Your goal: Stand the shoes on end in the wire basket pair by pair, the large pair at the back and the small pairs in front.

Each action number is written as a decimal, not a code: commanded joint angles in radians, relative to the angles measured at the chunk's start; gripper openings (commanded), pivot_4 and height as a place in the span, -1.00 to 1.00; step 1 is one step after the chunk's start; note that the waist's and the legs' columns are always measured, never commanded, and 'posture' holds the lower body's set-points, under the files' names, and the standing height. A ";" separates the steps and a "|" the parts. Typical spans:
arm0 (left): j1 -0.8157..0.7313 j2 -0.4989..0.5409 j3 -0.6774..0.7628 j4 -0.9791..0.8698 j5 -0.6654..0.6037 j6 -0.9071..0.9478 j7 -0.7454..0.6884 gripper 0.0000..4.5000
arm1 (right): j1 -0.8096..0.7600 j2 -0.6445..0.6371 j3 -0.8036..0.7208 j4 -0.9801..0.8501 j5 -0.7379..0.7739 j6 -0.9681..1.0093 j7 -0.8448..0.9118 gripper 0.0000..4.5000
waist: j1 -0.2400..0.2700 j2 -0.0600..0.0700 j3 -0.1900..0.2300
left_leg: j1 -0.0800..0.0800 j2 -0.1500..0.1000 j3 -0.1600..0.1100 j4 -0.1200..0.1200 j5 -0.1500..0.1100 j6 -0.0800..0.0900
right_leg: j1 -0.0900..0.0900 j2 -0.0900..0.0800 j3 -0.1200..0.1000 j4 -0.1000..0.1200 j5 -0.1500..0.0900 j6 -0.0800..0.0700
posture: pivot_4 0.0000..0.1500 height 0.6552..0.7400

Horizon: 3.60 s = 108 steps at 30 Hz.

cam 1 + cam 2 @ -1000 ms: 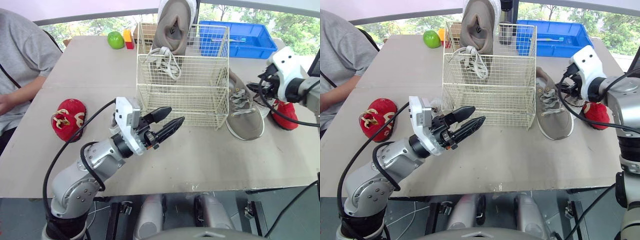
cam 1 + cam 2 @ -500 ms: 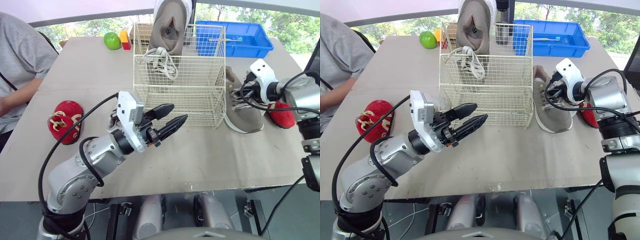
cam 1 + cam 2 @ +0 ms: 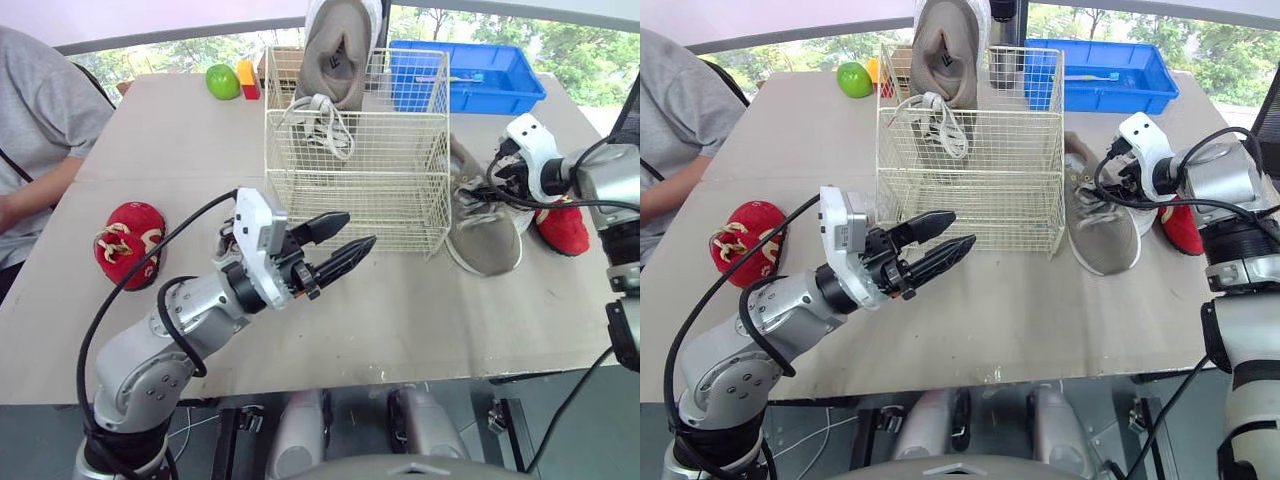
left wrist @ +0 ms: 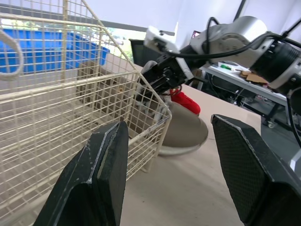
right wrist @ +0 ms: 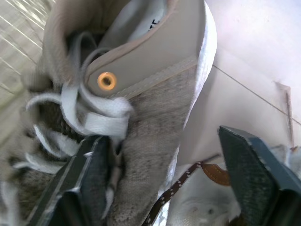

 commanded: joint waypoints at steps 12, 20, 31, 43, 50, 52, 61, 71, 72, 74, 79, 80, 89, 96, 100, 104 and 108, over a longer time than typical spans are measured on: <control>0.047 -0.014 0.007 -0.037 0.028 -0.044 -0.021 0.38 | -0.133 0.080 0.132 0.308 -0.113 -0.081 0.253 -0.55 | -0.002 0.000 0.000 | 0.000 0.000 0.000 0.000 0.000 0.000 | 0.000 0.000 0.000 0.000 0.000 0.000 | 1.00 1.00; 0.053 0.012 0.005 -0.062 0.038 -0.056 -0.069 0.38 | -0.167 0.019 -0.084 0.271 -0.013 -0.070 0.228 -0.98 | -0.001 0.000 0.000 | 0.000 0.000 0.000 0.000 0.000 0.000 | 0.000 0.000 0.000 0.000 0.000 0.000 | 1.00 1.00; 0.019 -0.056 0.022 -0.056 0.019 -0.092 -0.024 0.38 | -0.125 0.167 -0.773 -0.554 0.372 0.183 -0.249 -0.98 | -0.021 0.013 0.008 | -0.001 0.001 0.001 -0.003 0.000 0.000 | -0.006 0.003 0.003 0.003 0.000 0.001 | 1.00 1.00; 0.156 -0.088 0.212 0.003 -0.095 -0.239 -0.175 0.38 | -0.247 0.468 -0.567 -0.193 0.218 -0.743 -0.463 -0.98 | -0.010 0.012 0.007 | -0.005 0.000 0.003 -0.001 0.000 0.000 | -0.005 0.000 0.003 0.000 0.000 0.001 | 1.00 1.00; 0.245 -0.088 0.223 -0.019 -0.060 -0.283 -0.187 0.38 | -0.152 0.537 -0.471 0.032 0.101 -1.114 -0.551 -0.98 | -0.004 0.012 0.007 | -0.003 0.001 0.002 -0.002 0.000 0.000 | -0.006 0.000 0.001 0.002 0.000 0.000 | 1.00 1.00; 0.248 -0.086 0.219 -0.024 -0.053 -0.287 -0.183 0.38 | -0.101 0.550 -0.434 0.059 0.081 -1.129 -0.535 -0.98 | -0.005 0.012 0.007 | -0.003 0.001 0.002 -0.002 0.000 0.000 | -0.005 0.000 0.002 0.002 0.000 0.000 | 1.00 1.00; 0.257 -0.084 0.208 0.011 -0.023 -0.308 -0.192 0.38 | 0.137 0.563 -0.374 -0.045 0.192 -0.889 -0.405 -0.98 | -0.003 0.008 0.003 | 0.004 0.001 0.002 -0.002 0.000 0.000 | 0.002 -0.001 0.001 0.002 0.000 0.000 | 1.00 1.00; 0.296 -0.094 0.242 0.031 -0.036 -0.299 -0.148 0.38 | 0.183 0.463 -0.399 -0.204 0.274 -0.668 -0.374 0.47 | -0.004 0.008 0.003 | 0.016 0.001 0.003 -0.005 0.000 0.000 | 0.012 -0.001 0.002 0.001 -0.002 -0.004 | 1.00 1.00; 0.310 -0.096 0.254 0.028 -0.035 -0.300 -0.131 0.38 | 0.200 0.443 -0.390 -0.248 0.270 -0.661 -0.360 0.69 | -0.002 0.008 0.003 | 0.015 0.001 0.003 -0.005 0.000 0.000 | 0.012 -0.001 0.002 0.001 -0.002 -0.004 | 1.00 1.00; 0.339 -0.098 0.280 0.019 -0.010 -0.305 -0.089 0.38 | 0.240 0.389 -0.365 -0.343 0.254 -0.656 -0.320 0.69 | -0.003 0.009 0.004 | 0.014 0.001 0.003 -0.005 0.000 0.000 | 0.011 -0.001 0.002 0.000 -0.003 -0.004 | 1.00 1.00; 0.448 -0.061 0.393 0.012 0.052 -0.242 0.074 0.38 | 0.361 0.245 -0.399 -0.629 0.445 -0.482 -0.146 0.69 | -0.003 0.008 0.004 | 0.014 0.001 0.004 -0.009 0.000 0.000 | 0.009 -0.001 0.003 0.000 -0.003 -0.004 | 1.00 1.00; 0.479 -0.056 0.424 0.011 0.051 -0.219 0.115 0.38 | 0.416 0.190 -0.398 -0.714 0.505 -0.440 -0.064 0.69 | -0.003 0.008 0.004 | 0.014 0.001 0.003 -0.010 0.000 0.000 | 0.008 -0.001 0.003 -0.001 -0.003 -0.004 | 1.00 1.00; 0.457 -0.058 0.345 0.081 0.282 -0.117 0.300 0.38 | 0.690 -0.018 -0.294 -1.090 0.686 -0.218 0.115 1.00 | 0.000 0.006 0.004 | 0.016 0.001 0.002 -0.014 0.000 0.000 | 0.009 -0.002 0.003 -0.004 -0.003 -0.005 | 1.00 1.00; 0.346 -0.099 0.219 0.194 0.391 -0.110 0.295 0.38 | 0.685 -0.007 -0.275 -1.115 0.657 -0.223 0.066 1.00 | 0.001 0.004 0.003 | 0.015 0.001 0.002 -0.014 0.000 0.000 | 0.008 -0.002 0.003 -0.005 -0.003 -0.005 | 1.00 1.00; 0.327 -0.125 0.192 0.210 0.410 -0.114 0.270 -0.18 | 0.676 -0.010 -0.267 -1.113 0.644 -0.224 0.062 1.00 | 0.002 0.004 0.003 | 0.015 0.001 0.002 -0.015 0.000 0.000 | 0.008 -0.002 0.003 -0.005 -0.003 -0.005 | 1.00 1.00; 0.300 -0.183 0.248 0.181 0.433 -0.203 0.294 -0.91 | 0.634 0.021 -0.271 -1.104 0.661 -0.214 0.033 1.00 | 0.001 0.004 0.003 | 0.015 0.001 0.002 -0.014 0.000 0.000 | 0.008 -0.002 0.003 -0.005 -0.003 -0.005 | 1.00 1.00; 0.086 -0.260 0.424 0.085 0.280 -0.342 0.373 -0.93 | 0.496 0.059 -0.279 -1.073 0.677 -0.193 -0.010 1.00 | 0.005 -0.003 0.007 | 0.014 0.001 0.002 -0.013 0.000 0.000 | 0.008 -0.002 0.001 -0.004 -0.003 -0.005 | 1.00 1.00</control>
